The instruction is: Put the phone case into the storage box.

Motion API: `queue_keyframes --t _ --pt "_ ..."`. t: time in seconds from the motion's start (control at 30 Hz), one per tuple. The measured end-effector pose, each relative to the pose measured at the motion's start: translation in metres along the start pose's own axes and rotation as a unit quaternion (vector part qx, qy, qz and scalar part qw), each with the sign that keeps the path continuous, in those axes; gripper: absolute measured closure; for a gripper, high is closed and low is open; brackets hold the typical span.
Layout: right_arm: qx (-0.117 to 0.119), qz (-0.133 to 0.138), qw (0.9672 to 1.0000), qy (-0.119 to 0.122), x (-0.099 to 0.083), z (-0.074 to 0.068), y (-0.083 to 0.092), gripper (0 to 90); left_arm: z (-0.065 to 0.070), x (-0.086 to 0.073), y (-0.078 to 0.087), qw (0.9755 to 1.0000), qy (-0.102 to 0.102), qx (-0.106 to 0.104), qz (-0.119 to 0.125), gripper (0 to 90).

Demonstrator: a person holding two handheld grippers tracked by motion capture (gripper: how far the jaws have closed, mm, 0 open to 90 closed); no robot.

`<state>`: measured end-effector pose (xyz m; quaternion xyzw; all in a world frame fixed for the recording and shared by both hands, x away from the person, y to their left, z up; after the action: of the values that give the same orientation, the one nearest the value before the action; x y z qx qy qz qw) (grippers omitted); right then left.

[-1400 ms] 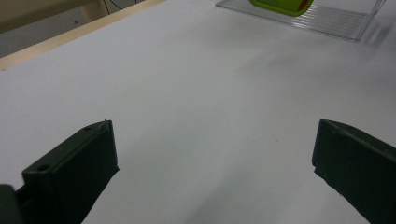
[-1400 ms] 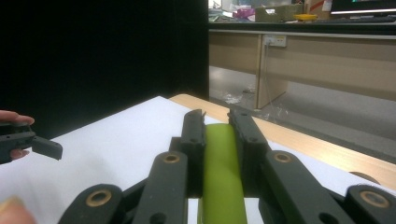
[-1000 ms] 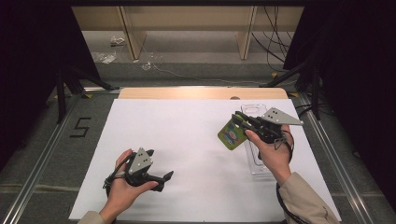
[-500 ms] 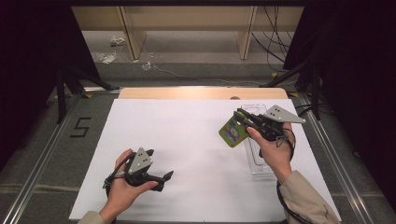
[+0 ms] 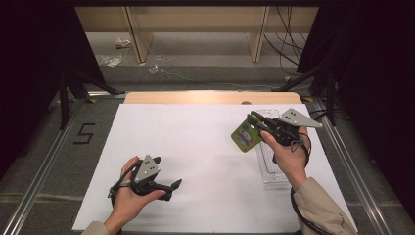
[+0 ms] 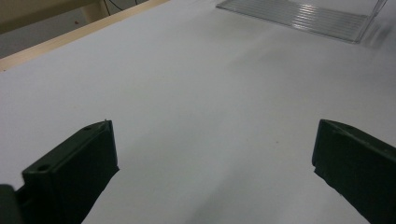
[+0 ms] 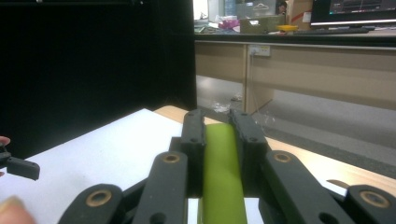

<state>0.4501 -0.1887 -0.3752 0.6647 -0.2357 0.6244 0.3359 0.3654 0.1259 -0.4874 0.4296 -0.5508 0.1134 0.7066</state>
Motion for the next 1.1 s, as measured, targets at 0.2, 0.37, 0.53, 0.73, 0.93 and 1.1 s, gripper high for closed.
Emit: queue_keyframes --t 0.2,0.37,0.53,0.73,0.93,1.1 --pt "-0.005 0.001 1.0 -0.002 0.0 0.003 0.0 77.6 0.0 0.0 0.0 1.0 0.0 0.001 0.0 0.0" --pt "-0.009 0.003 0.9999 -0.003 0.001 0.006 0.001 77.6 0.0 0.0 0.0 1.0 0.0 0.001 0.0 0.0" --pt "-0.014 0.007 0.9999 -0.004 0.002 0.01 0.002 77.6 0.0 0.0 0.0 1.0 0.0 0.002 0.0 0.0" --pt "-0.02 0.01 0.9997 -0.007 0.005 0.013 0.003 77.6 -0.001 0.0 0.0 1.0 0.0 0.002 0.0 0.0" --pt "-0.025 0.014 0.9996 -0.006 0.007 0.016 0.005 77.6 -0.001 0.0 0.0 1.0 0.0 0.002 0.0 0.0" --pt "-0.027 0.015 0.9995 -0.006 0.008 0.017 0.005 77.6 -0.001 0.0 0.0 1.0 0.0 0.002 0.0 0.0"
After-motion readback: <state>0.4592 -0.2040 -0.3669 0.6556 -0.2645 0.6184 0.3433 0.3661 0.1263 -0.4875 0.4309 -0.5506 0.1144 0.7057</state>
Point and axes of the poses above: each handheld gripper's, and its own axes: y roughly backward along the jaws, x roughly out of its top, z roughly to its right, the point moved 6 cm from there along -y, roughly forward along the jaws, and after that the axes turned 4 degrees about y, right-handed, at the moved point
